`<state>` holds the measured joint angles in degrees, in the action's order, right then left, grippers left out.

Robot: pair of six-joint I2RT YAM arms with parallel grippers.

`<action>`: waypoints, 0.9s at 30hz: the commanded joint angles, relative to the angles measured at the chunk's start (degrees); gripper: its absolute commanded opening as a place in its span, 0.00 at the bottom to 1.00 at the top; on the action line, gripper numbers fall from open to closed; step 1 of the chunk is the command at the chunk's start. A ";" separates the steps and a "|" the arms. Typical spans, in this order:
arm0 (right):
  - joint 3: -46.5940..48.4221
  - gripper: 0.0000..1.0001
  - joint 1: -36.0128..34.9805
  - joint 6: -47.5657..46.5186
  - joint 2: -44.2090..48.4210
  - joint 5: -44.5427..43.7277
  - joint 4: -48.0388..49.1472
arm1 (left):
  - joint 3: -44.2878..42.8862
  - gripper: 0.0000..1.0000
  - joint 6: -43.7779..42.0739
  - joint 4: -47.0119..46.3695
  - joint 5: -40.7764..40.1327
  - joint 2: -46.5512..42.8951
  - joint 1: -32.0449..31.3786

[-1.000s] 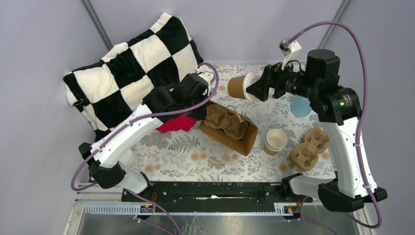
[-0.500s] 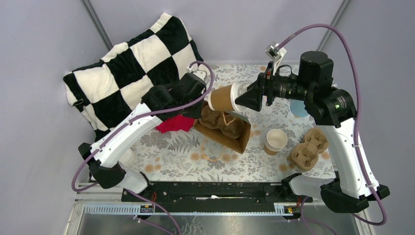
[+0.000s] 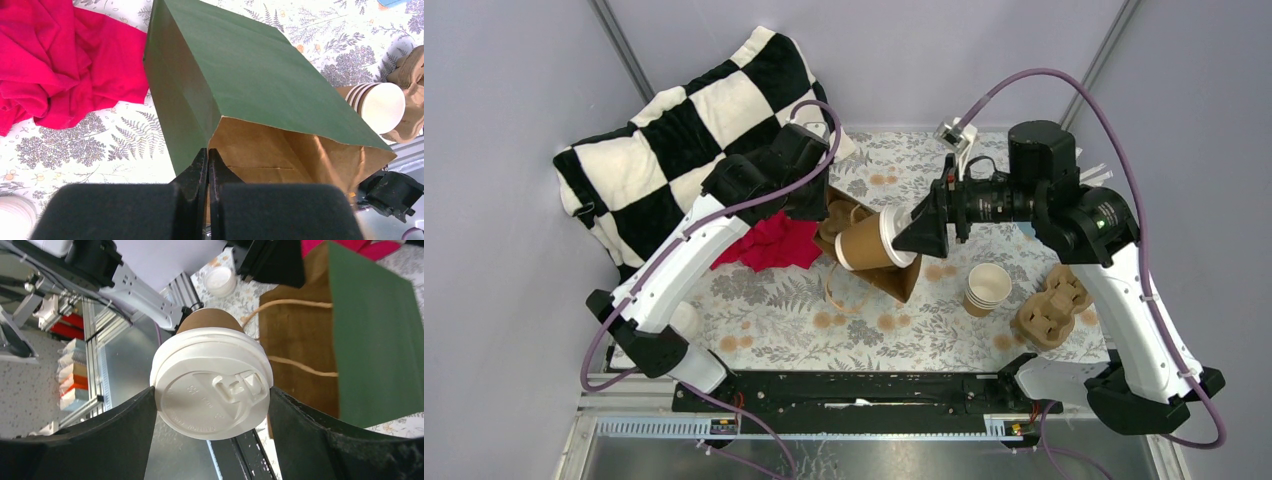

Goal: Pack the takeout coffee

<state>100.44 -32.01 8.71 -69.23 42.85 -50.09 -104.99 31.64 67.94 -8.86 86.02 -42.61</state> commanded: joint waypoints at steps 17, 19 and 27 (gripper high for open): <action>-1.47 0.74 -7.70 -9.79 -0.55 -22.45 -6.18 | 2.28 0.00 -3.43 -4.59 4.81 -2.92 1.65; -0.73 0.74 -7.84 -11.58 -1.16 -23.68 -6.45 | 4.87 0.00 -3.96 -6.86 5.64 -4.26 1.70; -1.05 0.73 -14.21 -19.27 -4.27 -34.04 -9.30 | 7.07 0.00 -4.45 -9.52 8.60 -5.78 1.70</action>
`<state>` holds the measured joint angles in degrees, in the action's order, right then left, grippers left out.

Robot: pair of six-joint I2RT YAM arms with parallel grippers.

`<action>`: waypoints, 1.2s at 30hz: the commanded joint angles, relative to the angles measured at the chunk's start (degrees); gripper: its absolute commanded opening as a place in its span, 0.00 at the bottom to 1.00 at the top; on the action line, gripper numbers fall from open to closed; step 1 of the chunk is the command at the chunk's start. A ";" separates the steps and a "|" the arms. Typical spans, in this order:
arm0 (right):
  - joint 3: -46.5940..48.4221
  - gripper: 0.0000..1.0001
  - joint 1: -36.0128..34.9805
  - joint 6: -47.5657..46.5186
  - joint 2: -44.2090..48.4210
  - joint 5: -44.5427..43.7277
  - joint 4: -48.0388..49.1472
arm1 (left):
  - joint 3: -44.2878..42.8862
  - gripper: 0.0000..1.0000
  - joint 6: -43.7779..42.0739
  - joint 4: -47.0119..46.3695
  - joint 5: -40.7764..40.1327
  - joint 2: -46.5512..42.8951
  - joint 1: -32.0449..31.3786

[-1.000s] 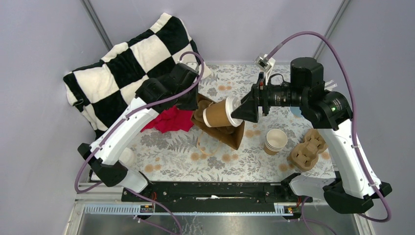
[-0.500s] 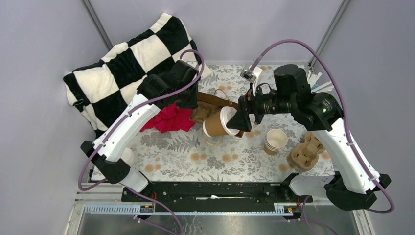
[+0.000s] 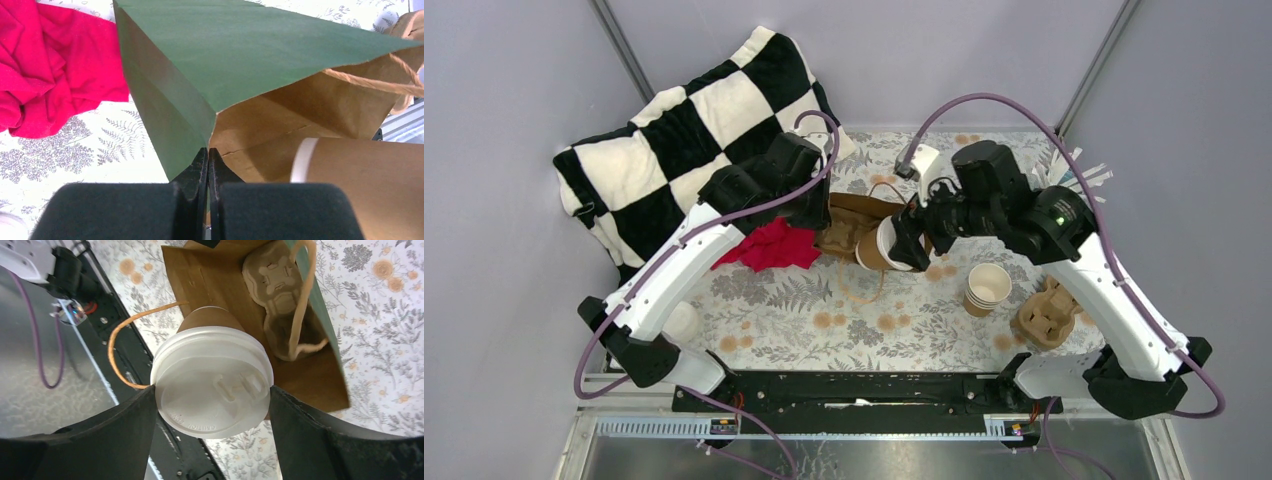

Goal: Pack the takeout coffee

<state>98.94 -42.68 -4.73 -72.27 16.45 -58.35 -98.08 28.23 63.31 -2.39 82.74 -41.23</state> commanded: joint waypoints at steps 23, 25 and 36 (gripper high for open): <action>-8.38 0.69 -15.16 -26.74 -4.29 -22.16 6.79 | 20.18 0.00 -5.24 -15.65 6.64 -15.71 0.31; -8.99 0.69 -16.01 -27.88 -4.66 -24.08 7.12 | 22.06 0.00 -5.90 -16.33 6.66 -16.74 0.21; -13.10 0.70 -19.36 -31.65 -7.07 -25.94 8.01 | 28.57 0.00 -8.16 -21.22 7.85 -21.37 -0.16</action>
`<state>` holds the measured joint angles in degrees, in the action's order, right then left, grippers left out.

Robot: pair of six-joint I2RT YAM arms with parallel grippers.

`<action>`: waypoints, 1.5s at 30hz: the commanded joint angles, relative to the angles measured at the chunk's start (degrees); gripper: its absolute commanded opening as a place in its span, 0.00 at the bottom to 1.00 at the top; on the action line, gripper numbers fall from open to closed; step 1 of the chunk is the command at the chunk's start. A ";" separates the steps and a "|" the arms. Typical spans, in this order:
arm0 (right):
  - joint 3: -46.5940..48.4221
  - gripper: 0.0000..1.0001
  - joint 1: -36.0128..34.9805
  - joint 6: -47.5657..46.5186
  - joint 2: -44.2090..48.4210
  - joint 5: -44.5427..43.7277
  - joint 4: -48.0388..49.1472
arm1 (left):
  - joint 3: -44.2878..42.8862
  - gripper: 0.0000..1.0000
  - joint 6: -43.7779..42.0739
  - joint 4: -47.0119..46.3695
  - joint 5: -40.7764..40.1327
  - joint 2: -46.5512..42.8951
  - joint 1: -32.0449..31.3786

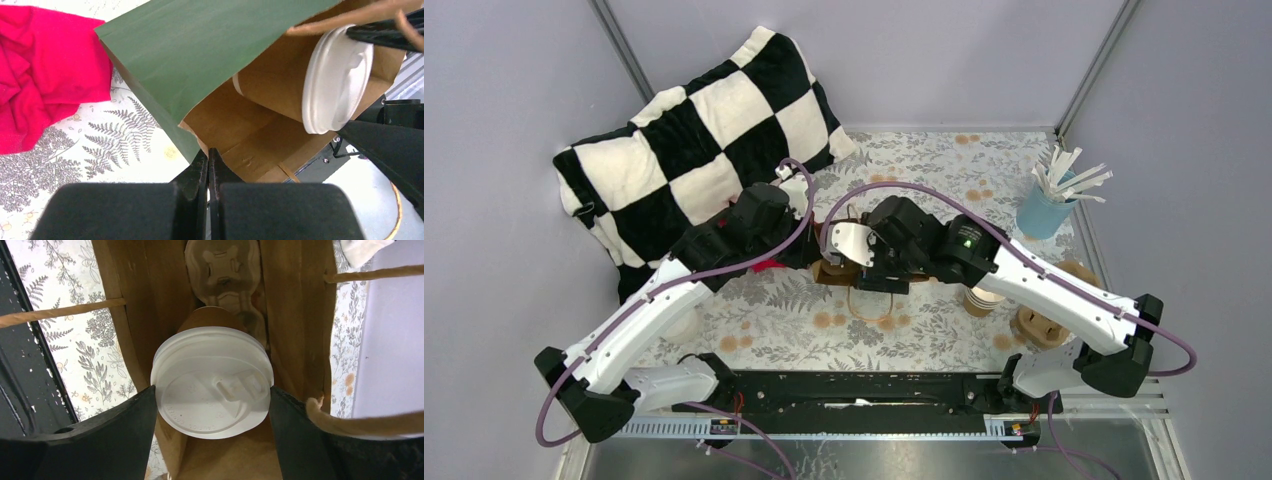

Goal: Pack the takeout coffee

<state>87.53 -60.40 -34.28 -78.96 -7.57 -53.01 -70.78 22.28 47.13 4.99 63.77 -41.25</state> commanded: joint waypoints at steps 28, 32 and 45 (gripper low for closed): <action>-7.88 0.73 -6.30 -9.19 -1.10 -9.30 12.72 | 6.09 0.00 -8.55 -5.26 -2.21 -6.69 -0.31; -17.38 0.73 -6.33 -15.92 1.79 -6.96 23.83 | 7.27 0.00 -9.10 -6.30 -2.42 -7.68 -0.32; -22.95 0.73 -5.89 -18.62 4.95 -8.58 29.13 | 3.80 0.00 -11.64 -3.65 0.75 -6.49 -0.34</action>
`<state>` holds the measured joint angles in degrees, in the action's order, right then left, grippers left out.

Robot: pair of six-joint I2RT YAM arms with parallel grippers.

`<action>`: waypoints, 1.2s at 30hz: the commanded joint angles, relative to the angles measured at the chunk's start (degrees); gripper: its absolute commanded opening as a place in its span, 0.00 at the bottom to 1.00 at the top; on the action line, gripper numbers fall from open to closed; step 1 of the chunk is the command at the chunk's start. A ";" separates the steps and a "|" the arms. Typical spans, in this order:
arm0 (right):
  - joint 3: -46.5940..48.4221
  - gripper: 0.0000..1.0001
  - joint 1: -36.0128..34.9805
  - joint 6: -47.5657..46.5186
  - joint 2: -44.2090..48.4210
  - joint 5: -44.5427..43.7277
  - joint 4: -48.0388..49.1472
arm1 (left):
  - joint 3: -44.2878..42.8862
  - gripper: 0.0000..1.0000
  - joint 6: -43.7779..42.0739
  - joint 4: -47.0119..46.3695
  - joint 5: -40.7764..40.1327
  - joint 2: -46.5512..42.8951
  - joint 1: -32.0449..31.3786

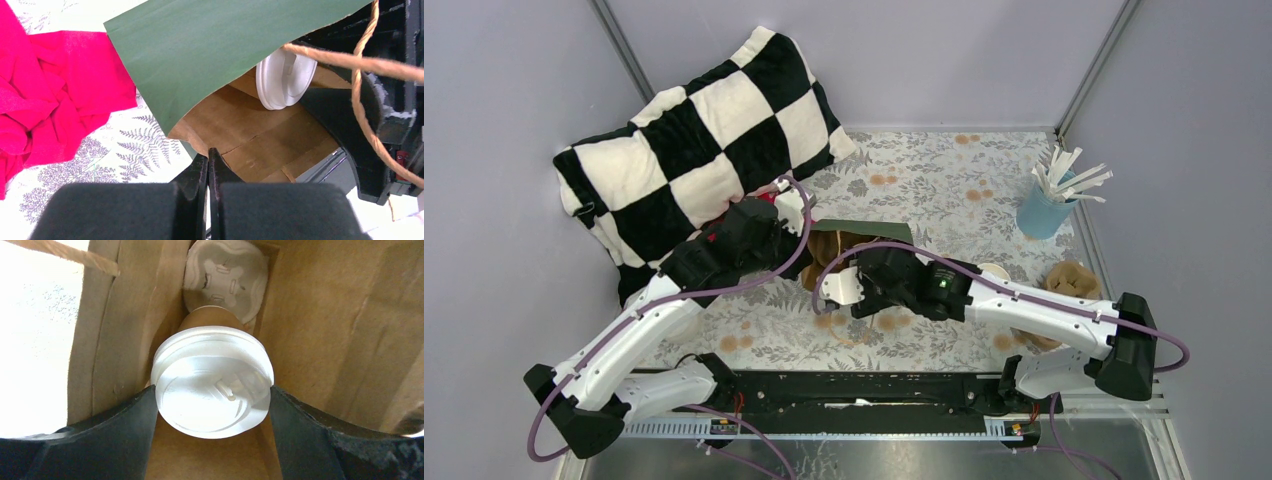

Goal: Pack the takeout coffee

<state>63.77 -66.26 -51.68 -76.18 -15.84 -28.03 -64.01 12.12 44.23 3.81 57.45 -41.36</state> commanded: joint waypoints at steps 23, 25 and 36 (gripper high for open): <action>9.10 0.72 7.29 1.00 -2.03 7.31 -2.07 | -0.45 0.00 -1.29 0.76 -1.61 -2.17 -0.32; 9.99 0.72 7.32 5.04 -0.33 8.41 -3.45 | -0.87 0.00 -0.78 0.77 -2.57 -1.99 -0.28; 0.92 0.73 7.29 9.90 10.77 11.45 0.19 | -4.80 0.00 1.10 2.94 -3.10 0.53 -0.26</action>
<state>66.46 -59.24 -43.81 -67.59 -6.87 -30.04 -64.58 12.49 47.37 1.08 56.90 -41.52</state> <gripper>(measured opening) 0.821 0.005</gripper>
